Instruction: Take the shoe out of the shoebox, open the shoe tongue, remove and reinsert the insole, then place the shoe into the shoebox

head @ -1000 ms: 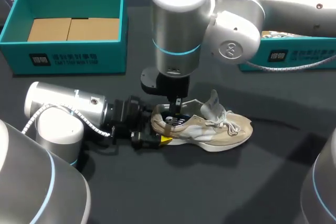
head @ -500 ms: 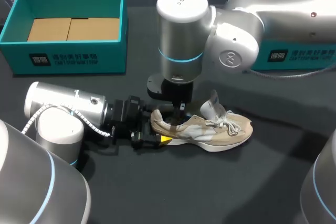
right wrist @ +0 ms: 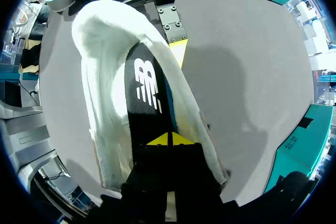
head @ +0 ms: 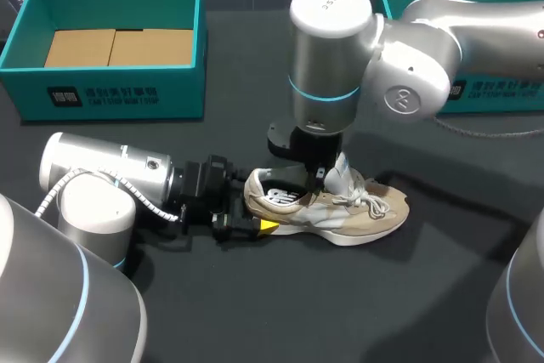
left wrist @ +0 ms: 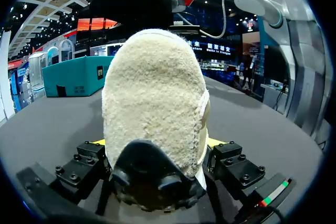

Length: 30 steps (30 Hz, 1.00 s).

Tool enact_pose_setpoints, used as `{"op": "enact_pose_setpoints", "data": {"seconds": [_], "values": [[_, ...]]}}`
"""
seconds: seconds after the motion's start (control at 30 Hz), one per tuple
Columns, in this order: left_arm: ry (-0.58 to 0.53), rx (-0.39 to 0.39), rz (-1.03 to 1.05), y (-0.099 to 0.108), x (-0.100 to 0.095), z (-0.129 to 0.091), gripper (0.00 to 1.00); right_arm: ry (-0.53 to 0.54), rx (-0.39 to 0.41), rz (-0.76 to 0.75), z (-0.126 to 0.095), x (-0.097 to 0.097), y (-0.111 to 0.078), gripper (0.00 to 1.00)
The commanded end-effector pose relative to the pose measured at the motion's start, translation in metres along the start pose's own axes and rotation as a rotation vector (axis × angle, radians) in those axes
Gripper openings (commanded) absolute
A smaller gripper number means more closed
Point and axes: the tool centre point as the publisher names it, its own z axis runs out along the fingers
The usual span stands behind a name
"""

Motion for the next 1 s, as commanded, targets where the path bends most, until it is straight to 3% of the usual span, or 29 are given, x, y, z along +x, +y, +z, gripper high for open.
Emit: {"op": "enact_pose_setpoints", "data": {"seconds": [0.03,0.17,0.43,0.67,0.83,0.93,1.0], "values": [[0.001,-0.002,0.0,0.0,0.001,-0.001,0.0,0.019,-0.012,0.009,0.006,-0.005,-0.011,0.26],[0.001,-0.002,0.0,0.0,0.001,-0.001,0.0,0.04,-0.01,0.014,0.012,-0.008,-0.013,0.38],[0.001,-0.002,0.0,0.0,0.001,-0.001,0.0,0.123,-0.004,0.005,0.03,-0.009,-0.011,0.45],[0.001,-0.002,0.0,0.0,0.001,-0.001,0.0,0.227,0.032,0.001,0.05,0.003,-0.005,0.45],[0.001,-0.002,0.0,0.0,0.001,-0.001,0.0,0.279,0.036,0.007,0.058,0.018,-0.009,0.38],[0.001,-0.002,0.0,0.0,0.001,-0.001,0.0,0.293,0.036,0.012,0.059,0.023,-0.011,0.21],[0.001,-0.002,0.0,0.0,0.001,-0.001,0.0,0.298,0.036,0.016,0.06,0.026,-0.013,0.03]]}}
